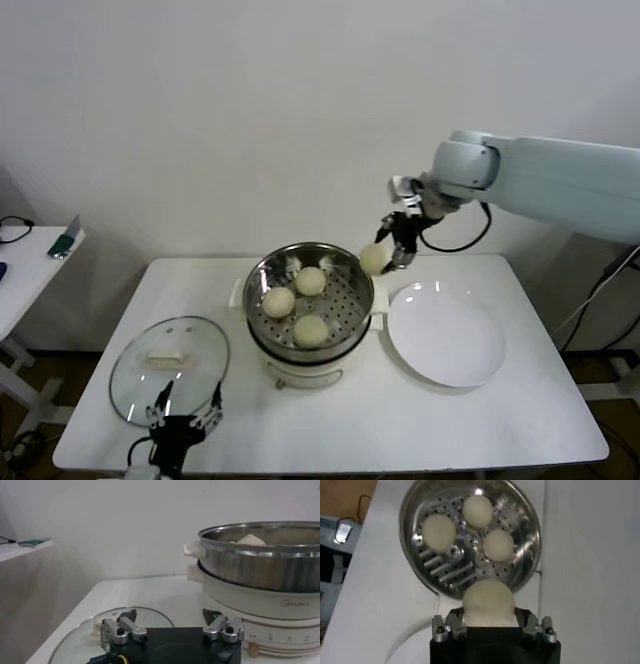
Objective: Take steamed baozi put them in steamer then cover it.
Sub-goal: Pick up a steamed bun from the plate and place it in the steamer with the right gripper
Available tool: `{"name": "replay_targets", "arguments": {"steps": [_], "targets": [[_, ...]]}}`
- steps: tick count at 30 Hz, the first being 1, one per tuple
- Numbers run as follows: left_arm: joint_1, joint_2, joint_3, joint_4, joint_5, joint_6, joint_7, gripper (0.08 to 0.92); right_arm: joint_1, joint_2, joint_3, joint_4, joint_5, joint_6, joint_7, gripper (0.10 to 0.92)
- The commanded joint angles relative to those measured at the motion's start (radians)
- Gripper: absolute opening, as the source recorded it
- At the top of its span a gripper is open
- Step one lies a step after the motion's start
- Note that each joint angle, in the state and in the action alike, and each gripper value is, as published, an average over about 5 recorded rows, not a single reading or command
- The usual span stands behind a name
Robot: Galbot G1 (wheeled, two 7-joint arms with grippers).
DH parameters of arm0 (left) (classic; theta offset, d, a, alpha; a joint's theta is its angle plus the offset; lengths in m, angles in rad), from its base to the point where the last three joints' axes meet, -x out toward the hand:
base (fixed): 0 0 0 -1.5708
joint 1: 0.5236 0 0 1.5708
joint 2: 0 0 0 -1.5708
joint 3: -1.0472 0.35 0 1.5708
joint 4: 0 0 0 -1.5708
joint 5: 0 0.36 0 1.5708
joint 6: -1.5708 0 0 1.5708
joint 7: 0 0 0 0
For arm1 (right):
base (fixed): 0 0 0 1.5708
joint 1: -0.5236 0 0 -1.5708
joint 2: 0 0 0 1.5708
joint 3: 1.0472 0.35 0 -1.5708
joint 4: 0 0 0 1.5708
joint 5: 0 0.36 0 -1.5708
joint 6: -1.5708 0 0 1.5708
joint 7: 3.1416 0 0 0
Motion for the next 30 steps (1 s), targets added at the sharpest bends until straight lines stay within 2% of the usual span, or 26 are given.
{"name": "replay_targets", "arguments": {"steps": [1,15,30], "targets": [[0.002,-0.001,0.000,-0.001,-0.001,0.000,0.000,0.823,-0.066,0.112,-0.004,0.080,0.016,-0.083,0.089,0.687],[-0.002,0.003,0.003,0.006,-0.001,-0.003,0.000,0.823,-0.228,0.163,0.034,-0.056,-0.114,-0.092,0.124,0.687],[-0.012,0.005,0.006,0.011,-0.007,-0.002,0.001,0.823,-0.270,0.209,0.047,-0.122,-0.130,-0.086,0.121,0.700]]}}
